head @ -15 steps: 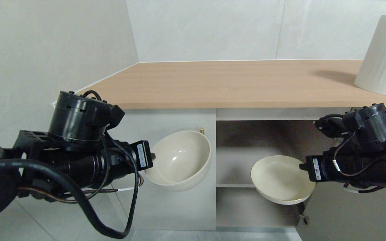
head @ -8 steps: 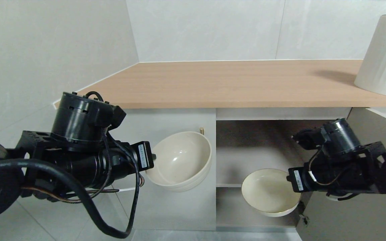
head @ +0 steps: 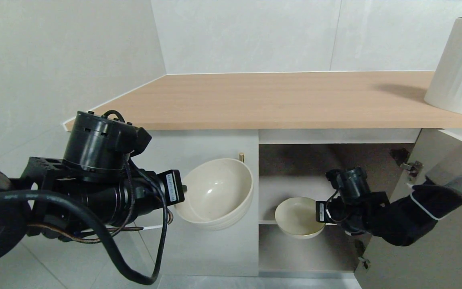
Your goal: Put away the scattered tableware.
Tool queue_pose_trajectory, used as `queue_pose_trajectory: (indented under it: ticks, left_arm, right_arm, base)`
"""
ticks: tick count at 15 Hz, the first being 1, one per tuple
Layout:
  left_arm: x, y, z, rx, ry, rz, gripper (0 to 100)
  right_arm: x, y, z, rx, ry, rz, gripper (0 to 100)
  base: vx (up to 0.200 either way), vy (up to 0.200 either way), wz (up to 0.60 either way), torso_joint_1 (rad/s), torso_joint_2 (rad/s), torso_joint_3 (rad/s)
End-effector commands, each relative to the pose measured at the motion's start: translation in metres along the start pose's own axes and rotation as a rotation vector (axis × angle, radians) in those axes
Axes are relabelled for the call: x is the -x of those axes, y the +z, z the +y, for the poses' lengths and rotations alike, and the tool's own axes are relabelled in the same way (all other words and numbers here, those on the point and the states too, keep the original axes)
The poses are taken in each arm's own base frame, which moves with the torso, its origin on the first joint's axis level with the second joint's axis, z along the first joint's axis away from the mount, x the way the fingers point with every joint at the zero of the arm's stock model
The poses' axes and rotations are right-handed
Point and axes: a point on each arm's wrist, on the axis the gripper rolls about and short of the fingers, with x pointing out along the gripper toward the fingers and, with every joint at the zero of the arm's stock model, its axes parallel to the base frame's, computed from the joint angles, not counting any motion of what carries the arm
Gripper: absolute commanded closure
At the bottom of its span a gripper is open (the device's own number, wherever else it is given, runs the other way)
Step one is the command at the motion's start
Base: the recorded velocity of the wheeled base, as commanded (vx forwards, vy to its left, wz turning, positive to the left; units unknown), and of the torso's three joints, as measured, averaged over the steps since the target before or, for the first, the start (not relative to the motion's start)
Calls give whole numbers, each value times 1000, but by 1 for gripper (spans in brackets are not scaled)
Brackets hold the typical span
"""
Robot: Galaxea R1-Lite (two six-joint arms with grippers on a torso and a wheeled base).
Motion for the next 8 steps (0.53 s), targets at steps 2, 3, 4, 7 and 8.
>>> queue_pose_trajectory:
  ticks: [2,3,4,7,8]
  left_arm:
    - [-1,-1,0,-1,3,4,100]
    - [-2,-1,0,-2,3,6,100]
    - [-3,-1,0,-2,6,9,100]
    - [-4,-2,1,-2,7,10,100]
    - [-4,-2,1,-2,7,10,100]
  right_arm:
    - [-63,-19,-18,-29,-175,-38,100]
    - [-72,-16,-23,-42,-204,-54,100]
    - [-78,-13,-26,-57,-214,-63,100]
    - [-97,-1,-35,-103,-276,-115,100]
    - [-99,0,-35,-106,-283,-122,100]
  base:
    - [0,0,0,0,0,0]
    - [0,0,0,0,0,0]
    - [0,0,0,0,0,0]
    - [0,0,0,0,0,0]
    - [0,0,0,0,0,0]
